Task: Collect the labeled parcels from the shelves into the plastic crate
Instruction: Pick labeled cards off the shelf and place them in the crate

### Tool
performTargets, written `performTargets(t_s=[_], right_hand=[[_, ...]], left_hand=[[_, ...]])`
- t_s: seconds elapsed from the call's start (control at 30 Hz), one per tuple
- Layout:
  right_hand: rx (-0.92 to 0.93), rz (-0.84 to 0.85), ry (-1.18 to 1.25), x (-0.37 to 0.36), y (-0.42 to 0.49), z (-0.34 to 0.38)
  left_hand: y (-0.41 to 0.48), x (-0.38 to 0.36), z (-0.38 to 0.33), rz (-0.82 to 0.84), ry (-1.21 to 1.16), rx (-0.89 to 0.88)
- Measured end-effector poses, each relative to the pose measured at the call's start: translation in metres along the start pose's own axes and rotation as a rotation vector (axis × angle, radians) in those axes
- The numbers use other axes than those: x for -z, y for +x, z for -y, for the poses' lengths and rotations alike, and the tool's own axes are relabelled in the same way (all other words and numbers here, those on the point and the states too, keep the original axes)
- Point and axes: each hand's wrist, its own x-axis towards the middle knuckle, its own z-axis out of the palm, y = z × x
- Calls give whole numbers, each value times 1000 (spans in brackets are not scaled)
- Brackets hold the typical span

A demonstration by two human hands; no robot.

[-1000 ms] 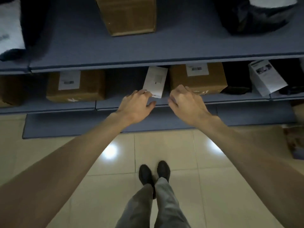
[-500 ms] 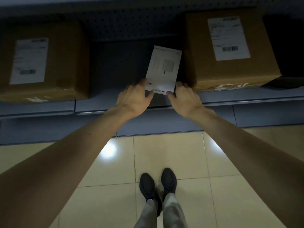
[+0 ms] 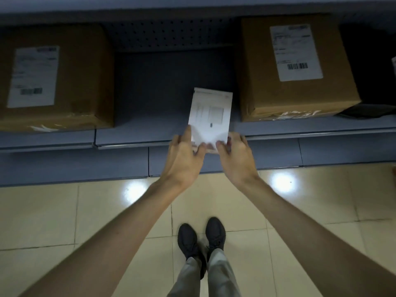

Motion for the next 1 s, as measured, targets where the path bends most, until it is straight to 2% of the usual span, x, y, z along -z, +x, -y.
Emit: performTargets(t_s=[0.13, 0.23, 0.33, 0.53, 0.77, 1.0], right_hand=[[-74, 19, 214, 2, -13, -6], [-141, -54, 319, 7, -6, -2], [-132, -87, 409, 12, -3, 7], [9, -22, 450, 8, -8, 33], [93, 39, 430, -7, -10, 45], [27, 98, 440, -9, 0, 44]], left_hand=[[-20, -5, 4, 34, -42, 26], [-22, -5, 5, 26, -59, 8], [-23, -4, 1, 3, -126, -9], [-19, 5, -11, -26, -287, 50], [-22, 15, -1, -37, -403, -63], [-18, 31, 12, -126, -384, -126]])
